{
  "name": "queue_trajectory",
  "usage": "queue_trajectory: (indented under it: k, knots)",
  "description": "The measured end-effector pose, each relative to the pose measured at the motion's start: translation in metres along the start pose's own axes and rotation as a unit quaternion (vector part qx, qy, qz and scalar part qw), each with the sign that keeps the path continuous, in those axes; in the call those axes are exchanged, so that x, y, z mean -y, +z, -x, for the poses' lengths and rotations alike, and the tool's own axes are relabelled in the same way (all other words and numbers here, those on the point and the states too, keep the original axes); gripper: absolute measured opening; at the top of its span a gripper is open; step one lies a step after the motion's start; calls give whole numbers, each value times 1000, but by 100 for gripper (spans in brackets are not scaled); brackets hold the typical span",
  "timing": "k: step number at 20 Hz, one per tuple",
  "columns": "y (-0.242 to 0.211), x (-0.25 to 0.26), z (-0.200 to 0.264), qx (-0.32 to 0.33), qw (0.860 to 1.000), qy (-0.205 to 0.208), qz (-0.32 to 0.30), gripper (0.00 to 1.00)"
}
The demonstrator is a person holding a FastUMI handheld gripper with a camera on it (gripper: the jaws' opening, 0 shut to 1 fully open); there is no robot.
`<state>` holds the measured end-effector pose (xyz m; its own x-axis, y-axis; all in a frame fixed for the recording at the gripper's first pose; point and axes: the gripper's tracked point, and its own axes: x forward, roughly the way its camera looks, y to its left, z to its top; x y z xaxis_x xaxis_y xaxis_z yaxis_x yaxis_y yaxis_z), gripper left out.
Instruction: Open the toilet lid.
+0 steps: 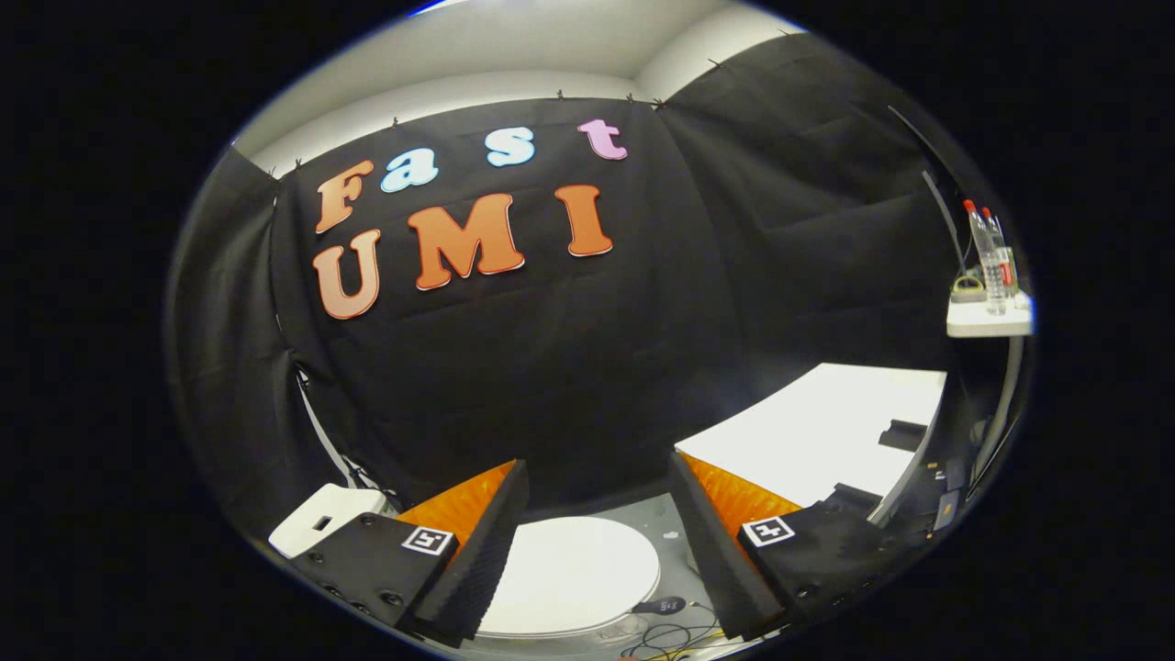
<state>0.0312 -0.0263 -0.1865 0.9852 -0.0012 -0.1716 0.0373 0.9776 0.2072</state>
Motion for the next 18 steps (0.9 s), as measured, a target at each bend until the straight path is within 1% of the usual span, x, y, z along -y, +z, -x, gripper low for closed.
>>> queue_trajectory:
  k: [6,9,15,17,18]
  knots:
    - [-80,42,-18,-47,997,-31,-50,99]
    - [-117,61,-23,-67,992,-47,-95,98]
    - [-193,102,-33,-111,975,-89,-173,99]
    - [-219,114,-36,-128,967,-101,-197,99]
    - [-234,117,-33,-147,961,-105,-209,99]
